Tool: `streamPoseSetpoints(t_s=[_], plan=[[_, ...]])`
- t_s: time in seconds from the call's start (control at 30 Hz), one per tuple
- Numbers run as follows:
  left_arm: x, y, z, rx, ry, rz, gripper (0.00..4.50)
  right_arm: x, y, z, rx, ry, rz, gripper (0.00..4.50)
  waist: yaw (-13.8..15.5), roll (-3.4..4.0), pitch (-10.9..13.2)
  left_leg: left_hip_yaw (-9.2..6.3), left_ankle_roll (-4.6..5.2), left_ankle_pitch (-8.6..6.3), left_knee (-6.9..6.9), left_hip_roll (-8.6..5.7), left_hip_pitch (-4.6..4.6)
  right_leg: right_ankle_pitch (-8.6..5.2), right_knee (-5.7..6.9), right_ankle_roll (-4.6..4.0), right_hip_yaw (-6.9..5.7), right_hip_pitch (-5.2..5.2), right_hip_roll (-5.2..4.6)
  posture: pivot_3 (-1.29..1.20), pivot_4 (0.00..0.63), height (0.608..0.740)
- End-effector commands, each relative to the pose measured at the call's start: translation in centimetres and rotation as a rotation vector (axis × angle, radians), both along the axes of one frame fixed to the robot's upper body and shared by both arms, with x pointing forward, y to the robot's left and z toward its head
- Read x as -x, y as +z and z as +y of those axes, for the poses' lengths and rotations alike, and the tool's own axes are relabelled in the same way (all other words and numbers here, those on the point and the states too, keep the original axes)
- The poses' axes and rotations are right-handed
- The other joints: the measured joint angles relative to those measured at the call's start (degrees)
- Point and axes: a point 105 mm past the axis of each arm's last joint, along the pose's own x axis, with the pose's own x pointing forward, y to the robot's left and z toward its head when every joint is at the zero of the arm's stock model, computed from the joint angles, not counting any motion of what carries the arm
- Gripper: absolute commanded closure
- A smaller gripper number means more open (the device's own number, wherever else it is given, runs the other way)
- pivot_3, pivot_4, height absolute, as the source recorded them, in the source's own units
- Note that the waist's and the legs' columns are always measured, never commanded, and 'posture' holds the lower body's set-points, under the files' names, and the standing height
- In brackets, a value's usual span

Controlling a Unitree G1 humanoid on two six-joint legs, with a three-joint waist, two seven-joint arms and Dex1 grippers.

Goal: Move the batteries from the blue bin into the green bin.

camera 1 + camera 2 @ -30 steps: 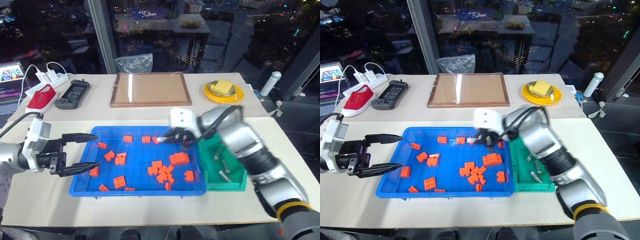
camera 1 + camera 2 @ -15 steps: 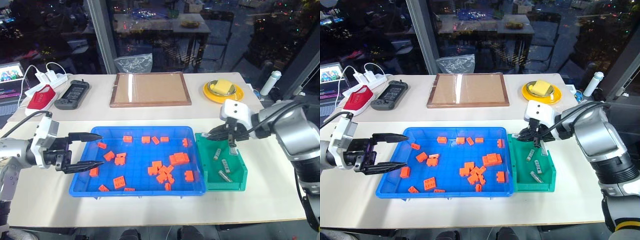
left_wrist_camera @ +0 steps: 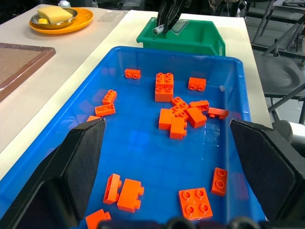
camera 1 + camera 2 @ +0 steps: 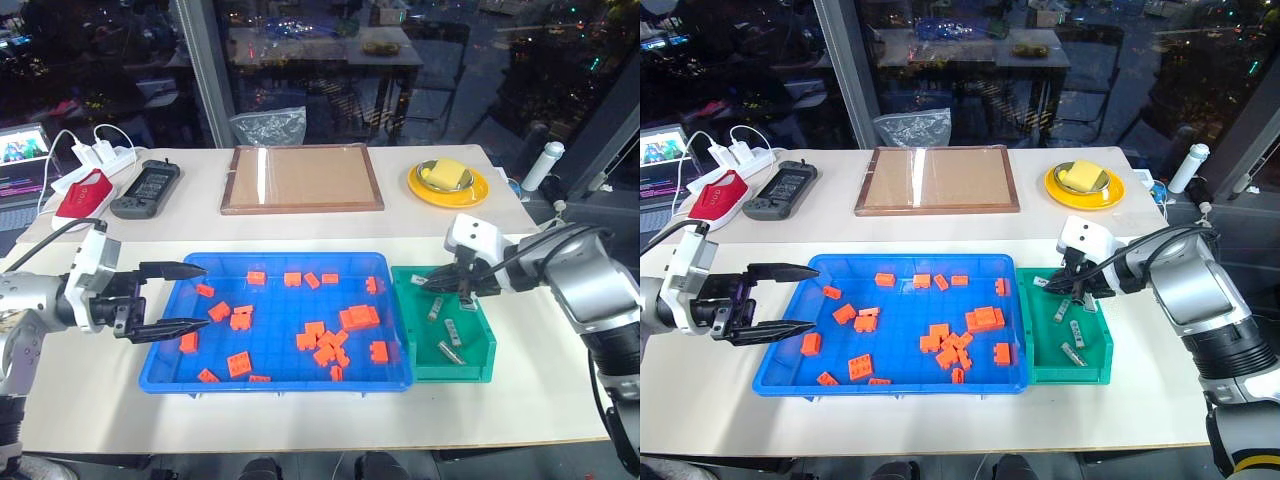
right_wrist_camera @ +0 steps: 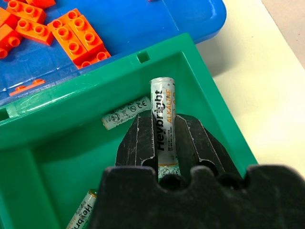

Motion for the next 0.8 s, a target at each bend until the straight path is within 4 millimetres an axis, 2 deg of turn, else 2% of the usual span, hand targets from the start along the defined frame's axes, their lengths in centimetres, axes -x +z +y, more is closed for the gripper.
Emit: streamPoseSetpoints(t_s=[0.03,0.07,0.2,0.33,0.43,0.5,0.57,0.63,0.7,0.8], plan=[[0.0,0.6,0.1,-0.007,-0.001,-0.038,0.00,-0.5,0.6,-0.7,0.041,-0.021,-0.042,2.92,0.0,0.00,0.0,0.00,0.00,0.00,0.00,0.00,0.00,0.00,0.00,0.00,0.00,0.00,0.00,0.00,0.150,0.740],[0.0,0.6,0.1,-0.007,0.000,-0.038,0.00,-0.4,0.5,-0.9,0.047,-0.023,-0.041,2.69,0.0,0.00,0.0,0.00,0.00,0.00,0.01,0.00,0.00,0.00,0.00,0.00,0.00,0.01,0.00,0.00,0.150,0.740],[0.0,0.6,0.1,-0.006,0.002,-0.039,0.00,-0.2,1.2,-1.2,0.041,-0.021,-0.051,1.30,0.0,0.00,0.0,0.00,0.00,0.00,0.00,0.00,0.00,0.00,0.00,0.00,0.00,0.00,0.00,0.00,0.150,0.740],[-0.1,0.7,0.3,-0.012,0.016,-0.048,0.00,0.8,3.2,-0.7,0.016,0.022,-0.052,0.03,0.0,0.01,0.0,0.00,0.00,0.00,0.00,0.00,0.00,0.00,0.00,0.00,0.00,0.01,0.00,0.00,0.150,0.740],[-0.2,0.7,0.5,-0.010,0.040,-0.048,0.00,1.8,5.9,0.6,-0.054,0.092,-0.096,0.03,-0.1,0.04,0.0,0.00,0.00,0.00,0.01,0.00,-0.01,0.00,0.00,0.00,0.00,0.00,0.00,0.00,0.150,0.740],[-0.7,0.2,0.9,-0.050,0.088,-0.049,0.00,1.4,8.1,1.3,-0.178,0.097,-0.166,0.03,-0.2,0.05,0.0,0.00,0.00,0.00,0.00,0.01,0.03,0.00,0.02,0.00,0.01,0.00,0.00,0.00,0.150,0.740],[-1.1,0.3,1.1,-0.035,0.123,-0.038,0.00,0.7,9.3,1.1,-0.248,0.070,-0.233,0.03,-0.2,0.04,0.0,0.00,0.00,0.00,-0.01,0.01,0.10,0.00,0.03,0.00,0.01,0.04,0.01,0.00,0.150,0.740],[-1.7,1.1,1.3,0.003,0.170,-0.047,0.00,0.0,9.6,0.3,-0.286,0.030,-0.319,0.03,0.0,-0.02,0.0,-0.02,0.00,0.00,-0.01,0.01,0.09,0.00,0.03,0.00,0.00,0.07,0.02,0.00,0.150,0.740],[-2.3,1.1,1.6,-0.016,0.222,-0.042,0.00,-0.1,9.7,0.0,-0.348,0.041,-0.381,0.03,0.4,-0.05,0.0,-0.03,0.00,0.00,0.03,0.01,0.00,0.00,-0.01,0.00,0.00,0.07,0.01,0.00,0.150,0.740],[-3.5,0.6,2.2,-0.042,0.322,-0.024,0.00,0.0,8.4,-0.5,-0.428,0.017,-0.309,0.03,0.6,-0.04,0.0,-0.03,0.00,0.00,0.12,-0.05,-0.11,0.00,0.00,0.00,0.01,0.06,-0.03,0.00,0.150,0.740]])
